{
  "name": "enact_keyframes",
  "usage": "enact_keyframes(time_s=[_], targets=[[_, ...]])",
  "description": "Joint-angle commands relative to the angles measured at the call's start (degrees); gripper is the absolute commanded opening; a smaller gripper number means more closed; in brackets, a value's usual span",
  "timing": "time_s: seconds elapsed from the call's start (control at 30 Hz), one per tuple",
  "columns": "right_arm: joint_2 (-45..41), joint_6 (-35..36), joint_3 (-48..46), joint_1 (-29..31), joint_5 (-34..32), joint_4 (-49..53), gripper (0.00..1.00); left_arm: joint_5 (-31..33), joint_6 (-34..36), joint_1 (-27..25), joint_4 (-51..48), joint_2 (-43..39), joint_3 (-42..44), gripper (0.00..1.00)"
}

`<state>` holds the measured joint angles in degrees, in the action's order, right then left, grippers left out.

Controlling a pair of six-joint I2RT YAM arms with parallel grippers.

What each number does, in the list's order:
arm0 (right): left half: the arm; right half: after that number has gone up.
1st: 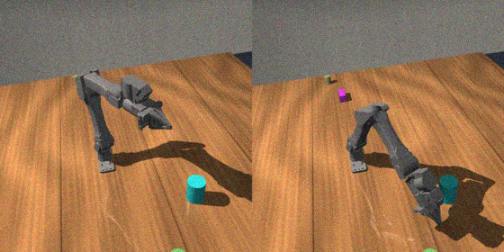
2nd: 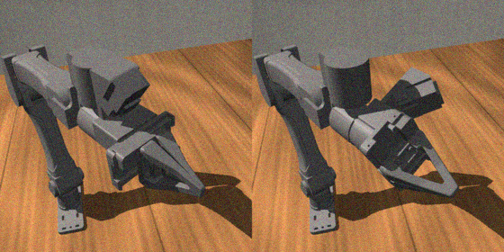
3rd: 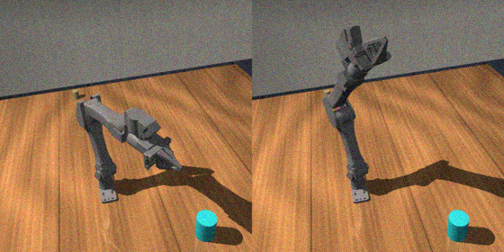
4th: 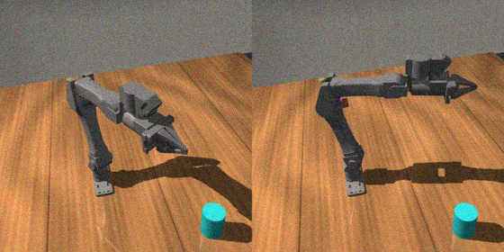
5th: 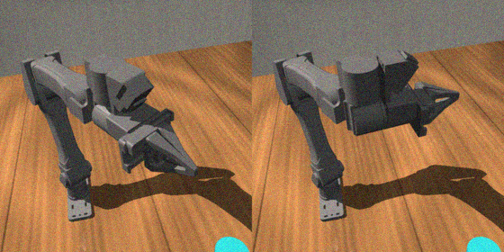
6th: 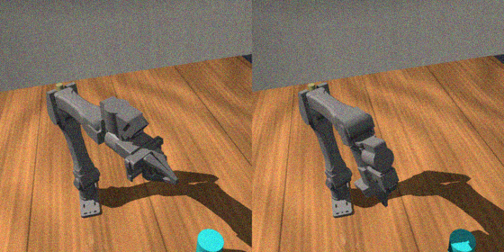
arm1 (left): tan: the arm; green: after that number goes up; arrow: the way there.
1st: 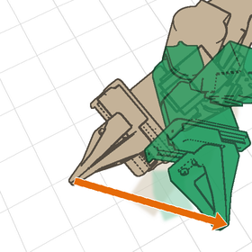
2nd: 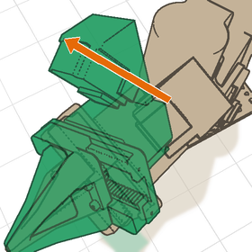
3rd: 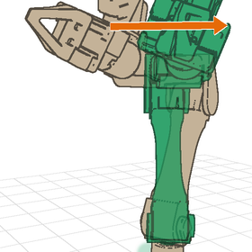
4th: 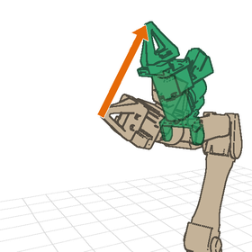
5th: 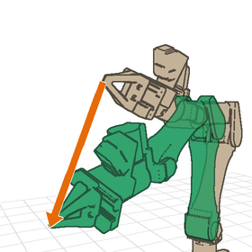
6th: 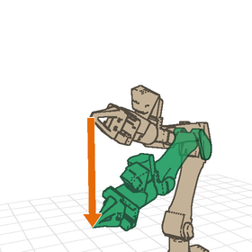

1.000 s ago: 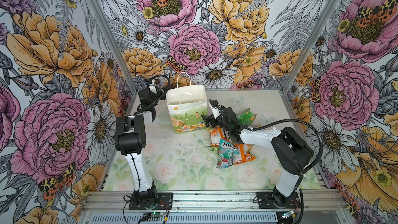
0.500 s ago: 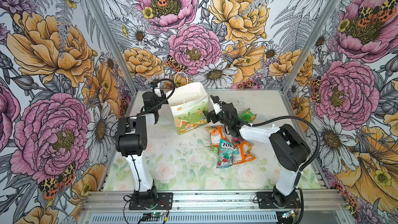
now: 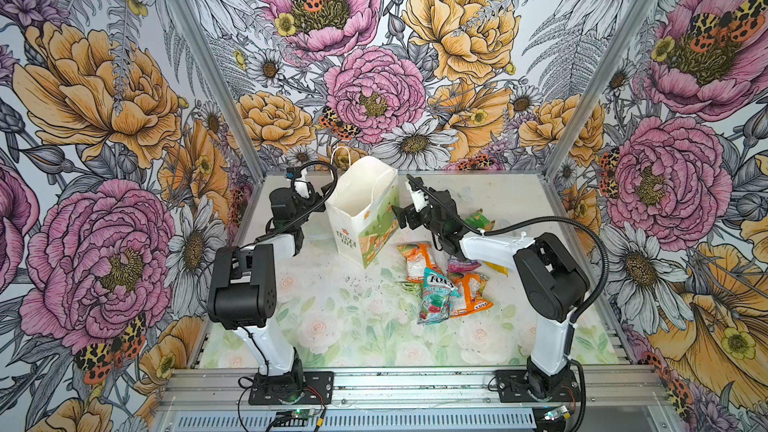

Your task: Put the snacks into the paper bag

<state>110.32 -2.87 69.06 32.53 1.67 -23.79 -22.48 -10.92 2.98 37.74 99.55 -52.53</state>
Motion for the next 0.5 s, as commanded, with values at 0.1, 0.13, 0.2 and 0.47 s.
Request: enact_keyframes(time_s=[0.1, 0.13, 0.2, 0.47], targets=[[2.32, 0.73, 4.18, -0.54, 2.37, 0.40, 0.99, 2.73, 2.38, -1.95, -0.46, -5.36, 5.66, 0.99], [2.49, 0.71, 4.56, -0.54, 2.47, 0.48, 0.99, 3.02, 2.56, -2.27, -1.03, -6.24, 6.19, 0.99], [2.94, 0.76, 5.35, -0.72, 2.88, 0.61, 0.99, 3.54, 3.30, -2.94, -2.69, -8.17, 7.50, 0.99], [3.00, 0.38, 6.24, -1.07, 4.36, 1.76, 0.99, 13.03, 3.42, -3.33, -16.10, -14.98, 7.42, 0.99]])
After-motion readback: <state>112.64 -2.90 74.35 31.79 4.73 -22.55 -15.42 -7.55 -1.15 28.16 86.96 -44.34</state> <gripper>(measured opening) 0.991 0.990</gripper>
